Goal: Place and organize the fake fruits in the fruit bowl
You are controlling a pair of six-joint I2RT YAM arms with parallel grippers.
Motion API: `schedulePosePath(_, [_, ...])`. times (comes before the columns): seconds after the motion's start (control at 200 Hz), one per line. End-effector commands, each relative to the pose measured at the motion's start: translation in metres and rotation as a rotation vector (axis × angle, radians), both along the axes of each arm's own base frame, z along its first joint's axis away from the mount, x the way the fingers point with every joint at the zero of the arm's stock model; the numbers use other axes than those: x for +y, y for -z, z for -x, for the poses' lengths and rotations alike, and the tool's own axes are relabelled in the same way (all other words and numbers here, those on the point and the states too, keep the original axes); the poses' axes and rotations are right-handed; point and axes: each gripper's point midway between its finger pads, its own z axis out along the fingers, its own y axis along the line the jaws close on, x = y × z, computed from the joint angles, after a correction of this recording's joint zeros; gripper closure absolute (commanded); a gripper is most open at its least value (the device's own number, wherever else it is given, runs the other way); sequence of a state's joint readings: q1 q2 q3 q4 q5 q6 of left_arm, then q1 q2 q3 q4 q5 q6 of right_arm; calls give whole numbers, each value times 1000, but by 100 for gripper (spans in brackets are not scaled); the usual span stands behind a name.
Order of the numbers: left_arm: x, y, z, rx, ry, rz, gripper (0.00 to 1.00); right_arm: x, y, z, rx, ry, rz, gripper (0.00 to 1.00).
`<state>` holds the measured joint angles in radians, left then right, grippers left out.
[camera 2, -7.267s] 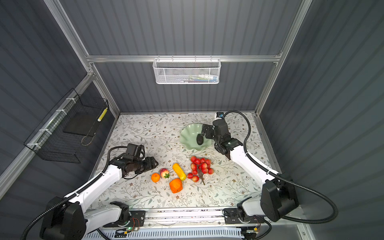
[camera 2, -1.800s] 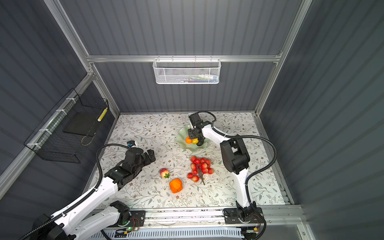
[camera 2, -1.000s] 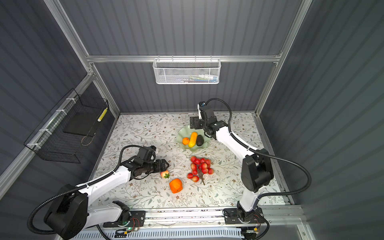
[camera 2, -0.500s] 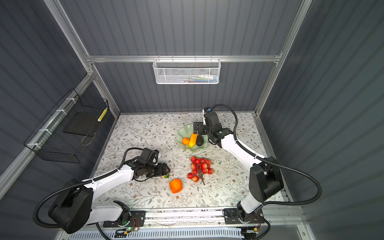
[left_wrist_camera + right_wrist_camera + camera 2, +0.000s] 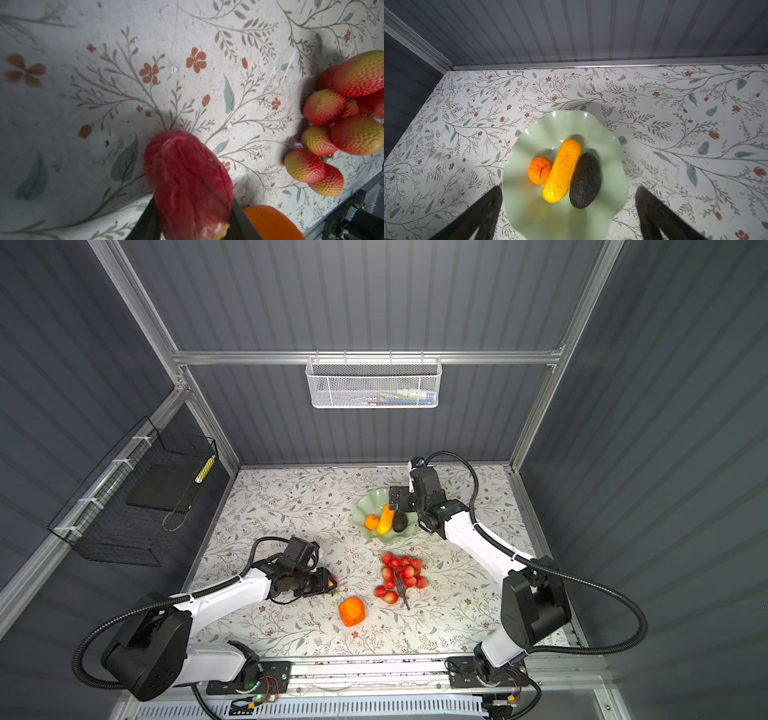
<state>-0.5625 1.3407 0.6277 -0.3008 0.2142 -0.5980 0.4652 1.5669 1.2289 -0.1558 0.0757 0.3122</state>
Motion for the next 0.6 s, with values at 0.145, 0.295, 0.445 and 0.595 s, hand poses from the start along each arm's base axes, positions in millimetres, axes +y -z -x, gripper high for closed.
schedulePosePath(0.145, [-37, -82, -57, -261, 87, 84, 63, -13, -11, 11, -25, 34, -54, 1])
schedulePosePath(0.295, [-67, -115, -104, -378, 159, 96, 61, -25, -14, 21, -34, 57, -70, 1])
schedulePosePath(0.445, [-103, -119, -154, -428, 230, 87, 61, -38, -15, 36, -39, 78, -74, 1])
schedulePosePath(0.595, [-135, -109, -204, -455, 291, 55, 61, -49, -11, 49, -33, 95, -69, 1])
